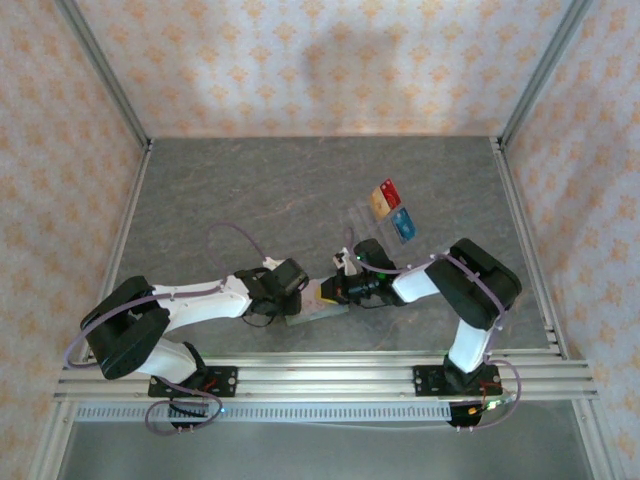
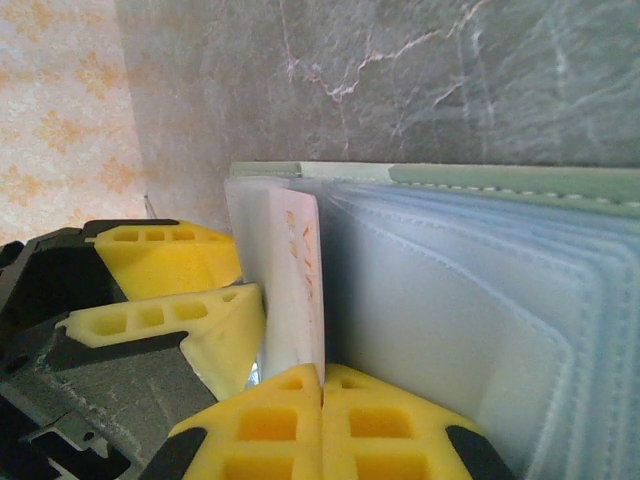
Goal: Put the credit cards into the card holder
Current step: Insert the credit card into the card slot.
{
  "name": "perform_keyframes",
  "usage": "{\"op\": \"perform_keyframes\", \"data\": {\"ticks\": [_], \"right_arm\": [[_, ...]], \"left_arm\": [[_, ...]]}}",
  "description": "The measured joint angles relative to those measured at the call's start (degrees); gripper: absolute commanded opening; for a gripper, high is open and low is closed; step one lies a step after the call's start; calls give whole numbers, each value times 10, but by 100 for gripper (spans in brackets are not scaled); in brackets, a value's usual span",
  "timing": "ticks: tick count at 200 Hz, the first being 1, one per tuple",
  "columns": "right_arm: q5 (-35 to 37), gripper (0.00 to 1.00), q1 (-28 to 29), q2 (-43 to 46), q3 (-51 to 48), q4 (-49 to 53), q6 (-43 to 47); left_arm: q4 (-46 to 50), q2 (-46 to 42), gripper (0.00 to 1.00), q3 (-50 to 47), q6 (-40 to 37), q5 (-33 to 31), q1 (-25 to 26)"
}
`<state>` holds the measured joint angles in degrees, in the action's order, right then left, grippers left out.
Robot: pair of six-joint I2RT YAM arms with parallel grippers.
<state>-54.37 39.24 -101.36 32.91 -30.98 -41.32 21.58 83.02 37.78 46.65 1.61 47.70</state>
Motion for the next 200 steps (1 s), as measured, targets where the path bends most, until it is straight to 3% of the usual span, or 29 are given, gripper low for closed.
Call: {"op": "perform_keyframes", "data": {"ticks": [58, 97, 200], "right_arm": [[23, 0, 13, 13, 16, 49, 29], [42, 8, 22, 20, 17, 64, 43], [92, 12, 47, 41, 45, 154, 93]], "left_arm": [[0, 2, 46, 0, 0, -5, 3], [0, 2, 46, 0, 0, -7, 6], [0, 3, 46, 0, 0, -8, 7]]}}
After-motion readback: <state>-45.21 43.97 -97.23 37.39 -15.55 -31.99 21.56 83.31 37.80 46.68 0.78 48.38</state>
